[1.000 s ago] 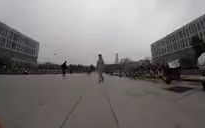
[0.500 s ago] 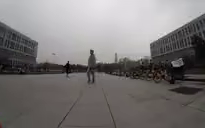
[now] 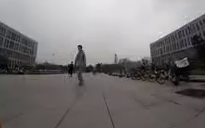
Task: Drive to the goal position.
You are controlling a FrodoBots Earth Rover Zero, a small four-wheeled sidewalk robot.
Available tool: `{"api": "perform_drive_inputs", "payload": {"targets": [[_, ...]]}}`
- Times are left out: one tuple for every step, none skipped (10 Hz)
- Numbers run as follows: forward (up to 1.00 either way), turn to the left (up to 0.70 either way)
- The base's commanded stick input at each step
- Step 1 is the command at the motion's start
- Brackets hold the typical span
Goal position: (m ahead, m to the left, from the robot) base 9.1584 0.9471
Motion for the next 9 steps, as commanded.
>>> {"api": "perform_drive_inputs", "payload": {"targets": [[0.70,-0.01],[0.70,-0.01],[0.70,-0.01],[0.70,-0.01],[0.70,-0.01],[0.70,-0.01],[0.70,-0.01],[0.70,-0.01],[0.70,-0.01]]}}
